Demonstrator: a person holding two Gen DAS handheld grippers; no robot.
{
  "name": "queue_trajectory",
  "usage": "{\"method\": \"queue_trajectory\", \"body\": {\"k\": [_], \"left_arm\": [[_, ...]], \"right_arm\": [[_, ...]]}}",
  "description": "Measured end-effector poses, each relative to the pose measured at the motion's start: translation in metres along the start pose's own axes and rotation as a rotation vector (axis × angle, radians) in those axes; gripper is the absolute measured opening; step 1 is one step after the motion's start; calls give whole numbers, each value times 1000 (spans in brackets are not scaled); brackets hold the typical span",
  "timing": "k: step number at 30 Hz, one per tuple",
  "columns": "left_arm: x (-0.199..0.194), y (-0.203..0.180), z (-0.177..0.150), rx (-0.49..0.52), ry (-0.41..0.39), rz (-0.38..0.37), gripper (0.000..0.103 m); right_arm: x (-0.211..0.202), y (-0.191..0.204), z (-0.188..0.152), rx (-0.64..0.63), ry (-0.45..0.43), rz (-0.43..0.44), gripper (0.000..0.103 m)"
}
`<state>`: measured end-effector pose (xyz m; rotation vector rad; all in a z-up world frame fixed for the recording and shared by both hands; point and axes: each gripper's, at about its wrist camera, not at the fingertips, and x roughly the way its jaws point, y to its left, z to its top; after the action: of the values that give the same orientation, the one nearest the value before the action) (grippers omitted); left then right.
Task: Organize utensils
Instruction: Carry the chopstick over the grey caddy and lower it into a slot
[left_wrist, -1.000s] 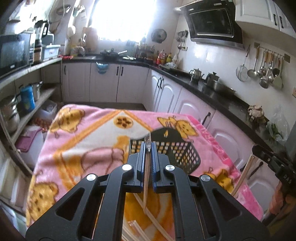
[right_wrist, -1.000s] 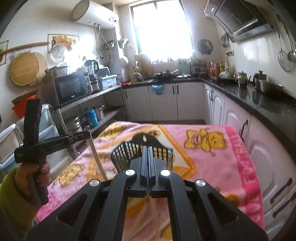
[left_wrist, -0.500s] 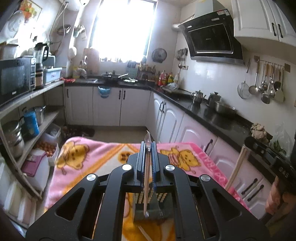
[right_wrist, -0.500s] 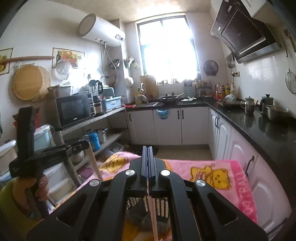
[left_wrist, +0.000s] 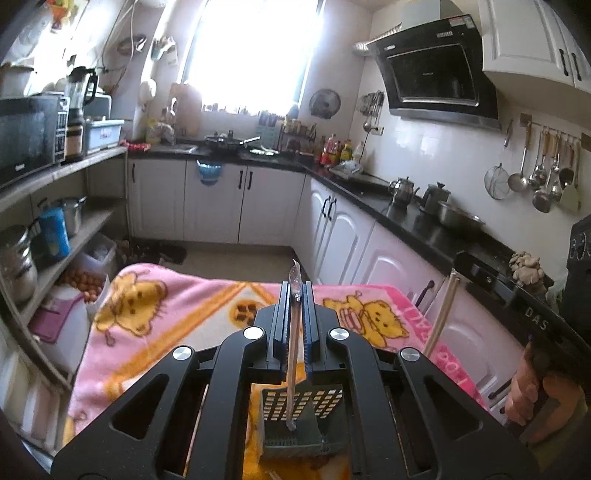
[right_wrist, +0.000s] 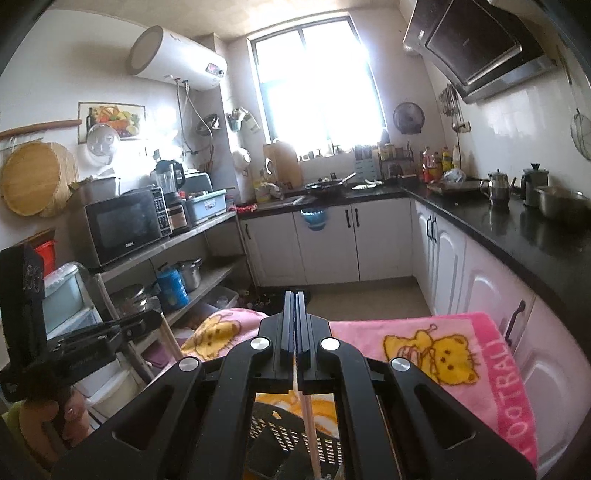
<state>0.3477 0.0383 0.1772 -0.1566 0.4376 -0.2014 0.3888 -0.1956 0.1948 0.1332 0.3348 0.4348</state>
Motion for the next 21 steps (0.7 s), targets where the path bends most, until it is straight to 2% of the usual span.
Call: {"method": "queue_trajectory", "body": {"k": [9,17,21], "left_arm": [[18,13,-27,-36,47,-1,1],[26,19,-44,-57,72,-22,1],[29,20,-52,-52,88,-26,1]], "right_arm": [[31,0,-36,35,33,23,1],[33,-3,-56,68,26,36,1],[31,-10,-64,72,53,19,1]]}}
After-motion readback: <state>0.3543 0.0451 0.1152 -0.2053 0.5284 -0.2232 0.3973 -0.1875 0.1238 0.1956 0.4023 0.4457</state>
